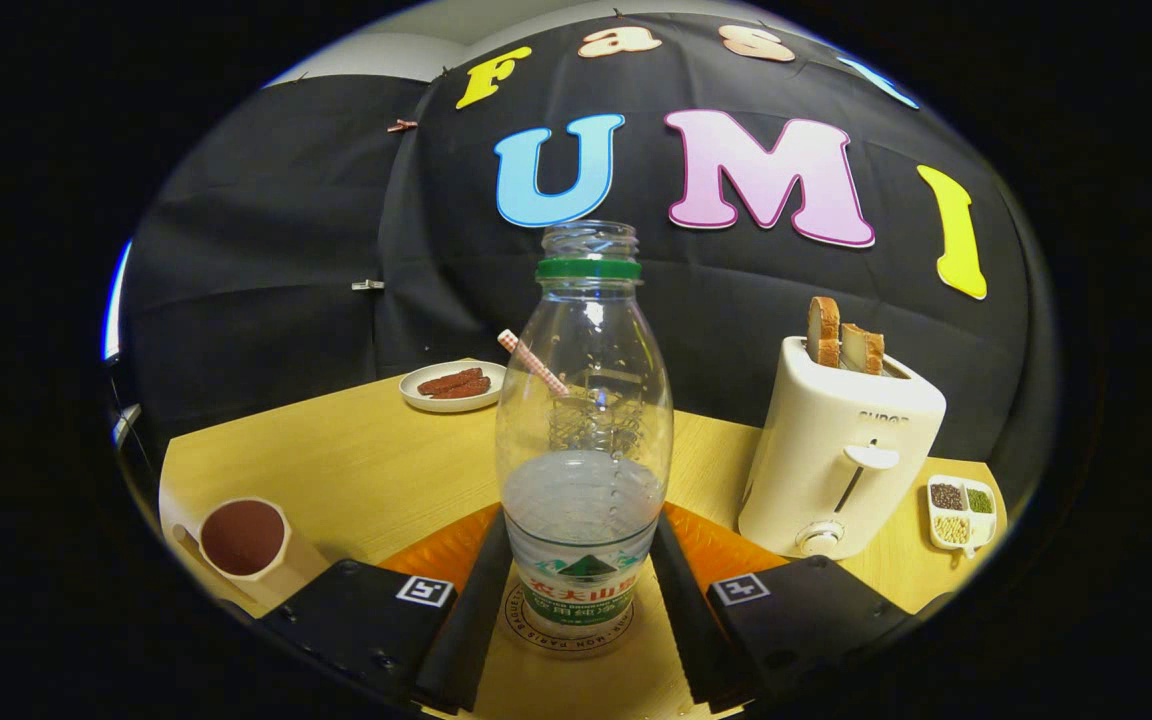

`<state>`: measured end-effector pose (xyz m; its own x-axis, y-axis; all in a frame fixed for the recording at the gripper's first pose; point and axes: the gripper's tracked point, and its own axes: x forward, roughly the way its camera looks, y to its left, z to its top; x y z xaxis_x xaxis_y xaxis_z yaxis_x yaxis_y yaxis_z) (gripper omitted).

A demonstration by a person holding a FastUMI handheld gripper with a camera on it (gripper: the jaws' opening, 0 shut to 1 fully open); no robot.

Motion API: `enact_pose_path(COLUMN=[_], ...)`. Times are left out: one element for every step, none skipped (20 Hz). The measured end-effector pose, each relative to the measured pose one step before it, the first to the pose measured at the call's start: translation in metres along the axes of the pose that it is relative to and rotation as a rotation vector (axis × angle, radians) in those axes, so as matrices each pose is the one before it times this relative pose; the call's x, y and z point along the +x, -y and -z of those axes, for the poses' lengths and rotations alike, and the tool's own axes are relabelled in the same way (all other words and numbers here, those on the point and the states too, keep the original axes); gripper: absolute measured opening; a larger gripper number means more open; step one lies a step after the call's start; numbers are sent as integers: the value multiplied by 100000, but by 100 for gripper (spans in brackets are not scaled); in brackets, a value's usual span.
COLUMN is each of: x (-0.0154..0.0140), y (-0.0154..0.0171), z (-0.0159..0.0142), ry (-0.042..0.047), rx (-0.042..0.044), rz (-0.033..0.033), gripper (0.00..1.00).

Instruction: Take the bottle from table, then pour the juice into the cup, finally place the bottle on the coaster

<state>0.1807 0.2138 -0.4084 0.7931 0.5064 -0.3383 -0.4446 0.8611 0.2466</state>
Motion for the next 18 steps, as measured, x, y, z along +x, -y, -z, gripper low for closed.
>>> enact_pose_path(x=[34,-136,-4,-180,-115,-84,-194,-219,-278,-445,-429,-614,-582,-675,-597,-701,-782,-788], y=[74,-47,-108,-57,-6,6,165,147,257,41,-24,-3,82,96,24,-79,-33,72], z=[116,176,117,56,-92,30,-127,-148,-84,-316,-290,-346,-519,-617,-663,-723,-846,-727], ry=[-436,-526,-443,-223,-329,-420,-245,-111,-431,459,433,480,881,1182,1296,1111,1154,1039], rx=[-909,-778,-451,-253,-38,48,-297,-540,-499,-111,304,143,159,172,451,320,148,205], rz=[729,297,-27,240,340,615,1081,1280,1362,761,459,437,584,515,273,214,507,654], gripper=[79,80,82,86,88,94,97,98,98,98,97,97,98,97,97,97,97,97])
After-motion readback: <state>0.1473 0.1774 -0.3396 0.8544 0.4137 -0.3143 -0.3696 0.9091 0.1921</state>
